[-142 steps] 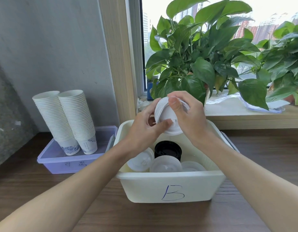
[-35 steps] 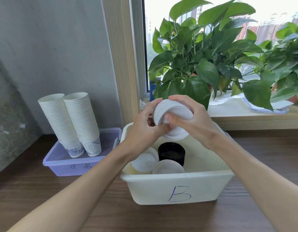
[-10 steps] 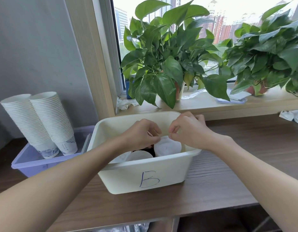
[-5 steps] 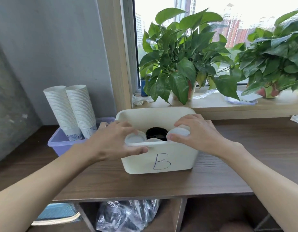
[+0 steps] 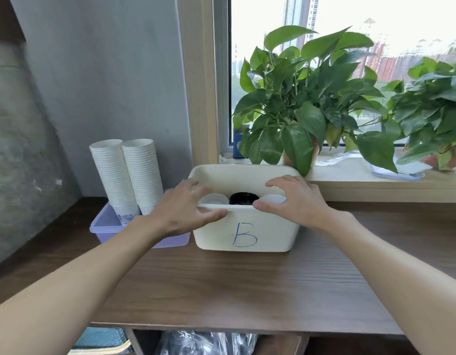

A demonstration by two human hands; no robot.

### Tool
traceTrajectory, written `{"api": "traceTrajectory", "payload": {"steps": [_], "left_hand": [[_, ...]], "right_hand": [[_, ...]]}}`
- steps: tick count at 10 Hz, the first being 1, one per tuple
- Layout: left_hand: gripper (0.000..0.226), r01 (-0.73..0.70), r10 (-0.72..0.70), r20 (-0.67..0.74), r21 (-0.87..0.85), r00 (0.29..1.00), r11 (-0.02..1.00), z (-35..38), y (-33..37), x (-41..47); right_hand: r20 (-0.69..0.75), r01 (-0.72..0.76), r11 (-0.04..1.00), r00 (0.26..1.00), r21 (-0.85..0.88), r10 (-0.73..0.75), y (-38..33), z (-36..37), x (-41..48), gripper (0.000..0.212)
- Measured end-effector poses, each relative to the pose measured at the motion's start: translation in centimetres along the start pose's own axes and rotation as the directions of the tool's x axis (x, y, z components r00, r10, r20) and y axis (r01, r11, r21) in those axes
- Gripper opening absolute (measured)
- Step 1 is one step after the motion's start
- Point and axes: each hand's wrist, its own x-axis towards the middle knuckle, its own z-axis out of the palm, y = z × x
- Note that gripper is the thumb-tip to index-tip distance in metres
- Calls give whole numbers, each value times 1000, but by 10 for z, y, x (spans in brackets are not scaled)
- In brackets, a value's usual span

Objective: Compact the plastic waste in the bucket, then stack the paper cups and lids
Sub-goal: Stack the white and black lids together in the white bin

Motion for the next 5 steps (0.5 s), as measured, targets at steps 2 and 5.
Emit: {"api": "traceTrajectory", "payload": {"steps": [2,5], "left_hand": [[93,14,-14,-15,34,1000,999,4,-11,21],[90,-28,28,26,-7,999,1000,-5,-16,35]], "right_hand": [[12,-11,1000,1000,24,10,0,3,23,85],[-124,51,999,991,10,-50,0,4,27,61]]}}
